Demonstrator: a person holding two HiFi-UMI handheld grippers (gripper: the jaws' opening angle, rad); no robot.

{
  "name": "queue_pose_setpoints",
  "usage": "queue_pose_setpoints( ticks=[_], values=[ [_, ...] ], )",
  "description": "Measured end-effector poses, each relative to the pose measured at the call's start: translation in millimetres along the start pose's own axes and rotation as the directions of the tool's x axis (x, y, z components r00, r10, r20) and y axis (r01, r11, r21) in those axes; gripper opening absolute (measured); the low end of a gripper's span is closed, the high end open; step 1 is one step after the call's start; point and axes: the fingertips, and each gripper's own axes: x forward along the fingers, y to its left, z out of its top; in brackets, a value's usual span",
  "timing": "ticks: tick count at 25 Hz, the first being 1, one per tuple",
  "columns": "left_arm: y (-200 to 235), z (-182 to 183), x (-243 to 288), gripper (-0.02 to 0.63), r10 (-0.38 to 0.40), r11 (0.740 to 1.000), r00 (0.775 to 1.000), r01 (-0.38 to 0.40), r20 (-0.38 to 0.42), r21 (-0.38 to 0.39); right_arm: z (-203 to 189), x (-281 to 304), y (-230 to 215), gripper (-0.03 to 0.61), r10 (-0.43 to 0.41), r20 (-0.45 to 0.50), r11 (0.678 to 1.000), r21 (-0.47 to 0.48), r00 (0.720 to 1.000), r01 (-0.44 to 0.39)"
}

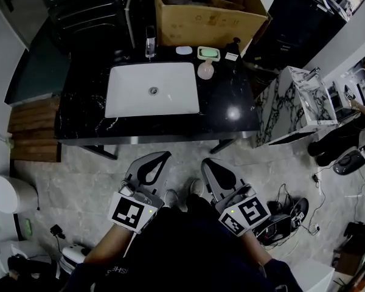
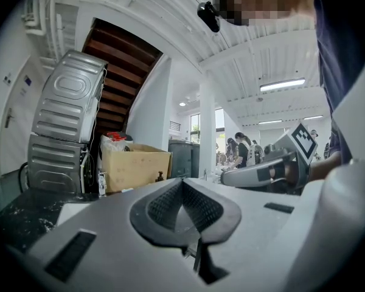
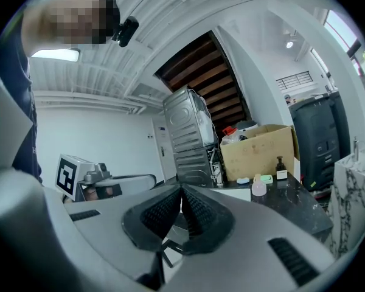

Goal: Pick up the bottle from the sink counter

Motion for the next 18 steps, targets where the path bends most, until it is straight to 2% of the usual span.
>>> queue_pose_setpoints(
  ticks=[10,18],
  values=[
    [25,-11,35,0.008,0.018,1.0,0.999,-0.018,-0.04,0.001,1,30,-36,0.026,0.012,-0.001,1.0,0.021,1.0,-0.012],
    [49,-18,89,0.008,0.053,0.998,0.996,-0.054,-0.066,-0.015,3,64,-90,0.026,0.046,-0.023,0.999,0.028,0.999,-0.045]
  ],
)
